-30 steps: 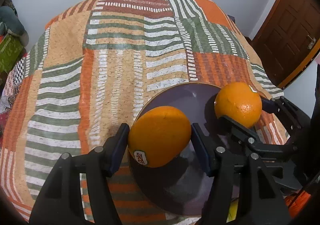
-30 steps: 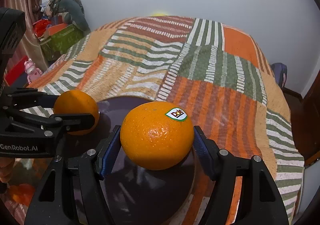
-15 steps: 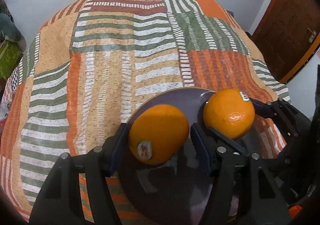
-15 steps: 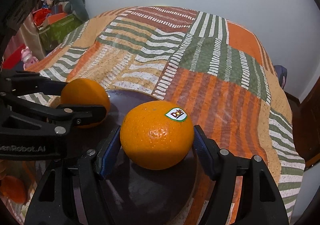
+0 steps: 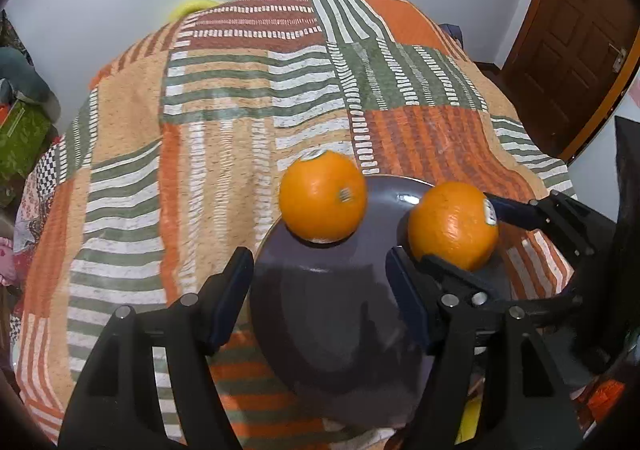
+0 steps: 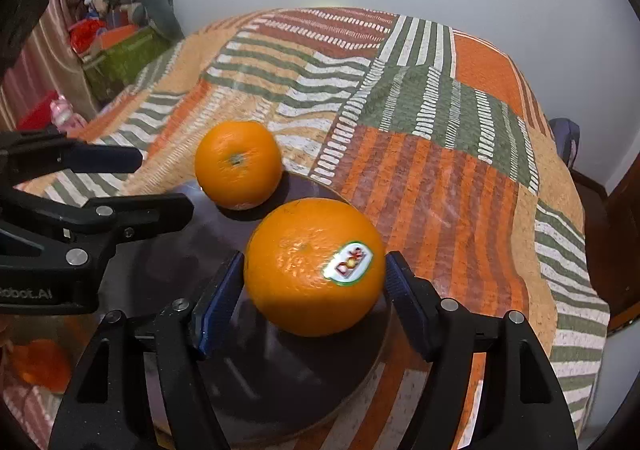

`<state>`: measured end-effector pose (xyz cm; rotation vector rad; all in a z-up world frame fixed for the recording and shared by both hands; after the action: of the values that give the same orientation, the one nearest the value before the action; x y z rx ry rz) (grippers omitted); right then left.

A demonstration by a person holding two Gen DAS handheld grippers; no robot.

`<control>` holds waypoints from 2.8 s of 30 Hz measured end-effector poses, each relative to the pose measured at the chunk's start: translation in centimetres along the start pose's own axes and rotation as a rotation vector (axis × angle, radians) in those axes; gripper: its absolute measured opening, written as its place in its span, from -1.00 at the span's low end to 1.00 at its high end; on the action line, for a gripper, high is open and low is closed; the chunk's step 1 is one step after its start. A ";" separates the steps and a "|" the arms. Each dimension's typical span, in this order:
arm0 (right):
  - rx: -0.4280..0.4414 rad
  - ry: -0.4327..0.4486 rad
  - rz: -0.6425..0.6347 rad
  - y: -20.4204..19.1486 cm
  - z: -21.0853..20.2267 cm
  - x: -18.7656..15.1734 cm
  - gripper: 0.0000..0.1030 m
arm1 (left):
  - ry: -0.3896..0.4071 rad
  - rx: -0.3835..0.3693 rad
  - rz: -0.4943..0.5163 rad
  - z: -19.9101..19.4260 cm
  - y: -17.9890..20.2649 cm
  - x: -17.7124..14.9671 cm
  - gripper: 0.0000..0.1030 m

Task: Organize fruits
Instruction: 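Lower both oranges onto the purple plate and open both tools, then grasp the yellow cylindrical vegetable with the right tool and lift it, then grasp the green corn-like cylinder with the left tool while the right tool holds the yellow one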

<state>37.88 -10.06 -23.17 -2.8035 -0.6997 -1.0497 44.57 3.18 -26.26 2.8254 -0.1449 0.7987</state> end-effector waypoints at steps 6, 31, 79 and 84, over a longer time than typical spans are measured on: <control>-0.008 0.073 -0.010 -0.1 -3.2 0.8 0.42 | 0.034 0.013 -0.006 -2.4 -0.1 -0.7 0.33; 0.131 -0.005 -0.028 -2.9 -8.0 -6.8 0.42 | 0.125 0.020 -0.019 -11.5 0.8 -7.1 0.56; 0.123 -0.143 0.067 0.9 -12.3 -15.2 -0.36 | -0.022 -0.071 0.048 -12.1 8.4 -15.7 0.57; 0.119 -0.142 0.115 0.9 -14.1 -17.0 -0.44 | -0.082 -0.101 0.058 -11.3 10.1 -18.0 0.57</control>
<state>18.47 -20.52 -23.13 -2.7971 -0.5834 -0.7703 22.02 -3.46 -24.61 2.7709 -0.2729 0.6671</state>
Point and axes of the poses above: each gripper's, at about its wrist camera, not at the fingertips, and z roughly the way its jaws point, y to its right, x to its top, the point moved 5 cm from there along z, roughly the way its jaws point, and after that the axes turned 9 degrees about -x, right-handed, at the moved point
